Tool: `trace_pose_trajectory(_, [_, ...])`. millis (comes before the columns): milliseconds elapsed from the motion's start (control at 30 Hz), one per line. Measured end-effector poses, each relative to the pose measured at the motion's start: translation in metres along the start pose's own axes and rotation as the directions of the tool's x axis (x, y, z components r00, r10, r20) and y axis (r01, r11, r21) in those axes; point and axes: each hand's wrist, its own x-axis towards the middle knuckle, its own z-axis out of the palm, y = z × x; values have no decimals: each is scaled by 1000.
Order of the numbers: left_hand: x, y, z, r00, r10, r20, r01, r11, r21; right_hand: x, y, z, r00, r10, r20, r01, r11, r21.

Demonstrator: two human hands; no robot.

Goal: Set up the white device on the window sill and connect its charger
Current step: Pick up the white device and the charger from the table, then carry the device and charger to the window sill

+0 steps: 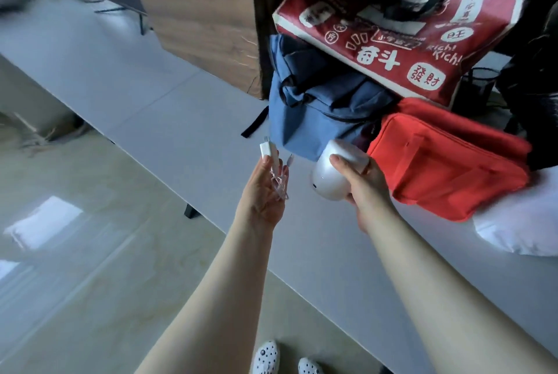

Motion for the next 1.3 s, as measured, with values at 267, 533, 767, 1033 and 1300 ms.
trace_pose_trajectory(267, [-26,78,-45,951,279,-132,-291,953,-87,-18,-26,83,957,97,273,-64,990,-129])
trace_pose_trajectory(533, [-97,125,-90,842,449,-298,-515,833,-200,-64,-27,154,866,141,480,-49,979,-198])
trace_pose_trajectory(767, [-148,148,-132,741,526,-418,-631,758,-165,-110,-16,197,774,168,611,-13,968,-250])
trace_pose_trajectory(1033, [-177,179,-170,650,575,-496,-710,692,-127,-145,-2,254,688,184,702,27,960,-278])
trace_pose_trajectory(1300, [-170,239,-201,601,576,-554,-736,670,-103,-156,6,331,651,197,733,53,952,-302])
